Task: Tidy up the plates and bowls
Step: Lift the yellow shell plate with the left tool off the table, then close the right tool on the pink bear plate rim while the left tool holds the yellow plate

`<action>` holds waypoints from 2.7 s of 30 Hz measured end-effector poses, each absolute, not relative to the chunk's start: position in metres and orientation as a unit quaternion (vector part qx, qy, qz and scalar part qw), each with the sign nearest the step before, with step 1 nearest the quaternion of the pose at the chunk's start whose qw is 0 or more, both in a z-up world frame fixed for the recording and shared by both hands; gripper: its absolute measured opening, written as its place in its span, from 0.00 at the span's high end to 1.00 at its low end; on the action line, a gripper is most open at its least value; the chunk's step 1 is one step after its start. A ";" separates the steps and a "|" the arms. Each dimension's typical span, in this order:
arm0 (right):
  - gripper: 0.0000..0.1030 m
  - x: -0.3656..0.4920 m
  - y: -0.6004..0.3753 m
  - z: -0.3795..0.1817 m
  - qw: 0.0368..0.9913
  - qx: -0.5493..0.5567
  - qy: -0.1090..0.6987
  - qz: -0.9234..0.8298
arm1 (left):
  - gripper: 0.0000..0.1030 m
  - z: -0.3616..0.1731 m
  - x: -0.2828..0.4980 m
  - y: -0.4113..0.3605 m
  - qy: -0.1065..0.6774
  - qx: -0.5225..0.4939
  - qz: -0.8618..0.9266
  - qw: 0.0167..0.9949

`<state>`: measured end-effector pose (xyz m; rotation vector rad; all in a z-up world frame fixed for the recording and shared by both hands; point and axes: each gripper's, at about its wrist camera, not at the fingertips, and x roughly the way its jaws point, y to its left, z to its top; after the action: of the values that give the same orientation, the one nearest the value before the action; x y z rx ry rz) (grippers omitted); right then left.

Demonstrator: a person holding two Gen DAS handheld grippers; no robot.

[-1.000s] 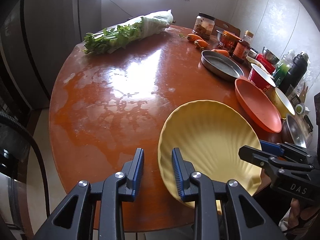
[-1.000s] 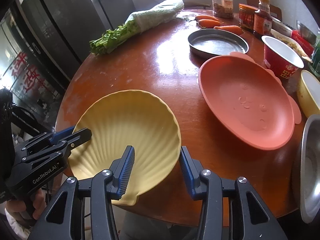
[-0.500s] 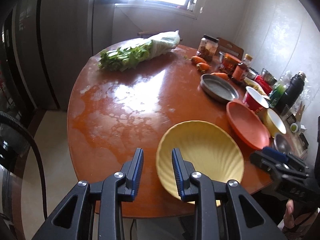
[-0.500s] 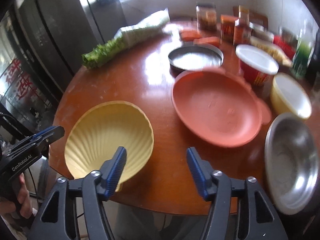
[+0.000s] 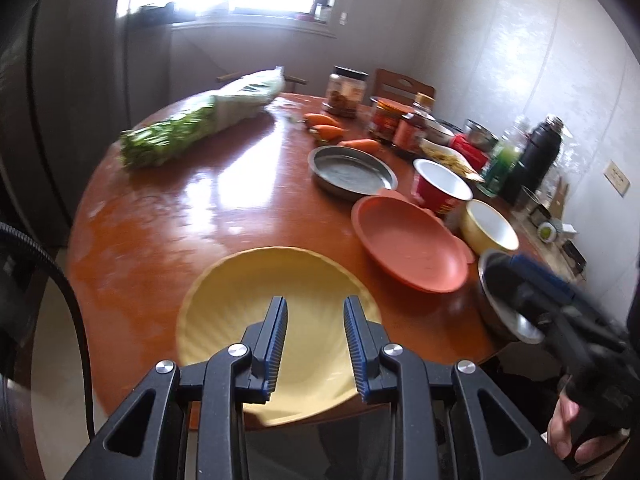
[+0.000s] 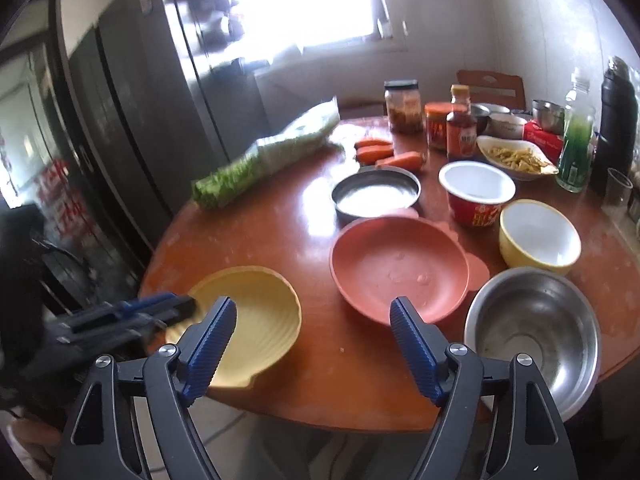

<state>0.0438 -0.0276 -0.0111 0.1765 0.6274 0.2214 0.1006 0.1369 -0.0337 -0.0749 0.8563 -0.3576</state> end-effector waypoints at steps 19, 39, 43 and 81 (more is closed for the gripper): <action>0.21 0.086 -0.086 -0.003 0.926 0.072 0.358 0.095 | 0.72 -0.011 0.163 0.053 0.420 0.053 -0.215 0.880; 0.32 0.194 -0.124 -0.042 0.855 0.095 0.499 0.105 | 0.72 -0.052 0.224 0.029 0.472 0.125 -0.194 0.851; 0.36 0.217 -0.127 -0.057 0.836 0.073 0.534 0.100 | 0.72 -0.058 0.227 0.030 0.482 0.120 -0.196 0.845; 0.61 0.245 -0.113 -0.101 0.792 0.033 0.601 0.097 | 0.72 -0.089 0.243 -0.004 0.536 0.113 -0.239 0.802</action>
<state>0.2450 -0.1127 -0.1008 0.0706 1.2934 0.2080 0.2429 -0.0042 -0.0893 0.2417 1.1493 -0.5129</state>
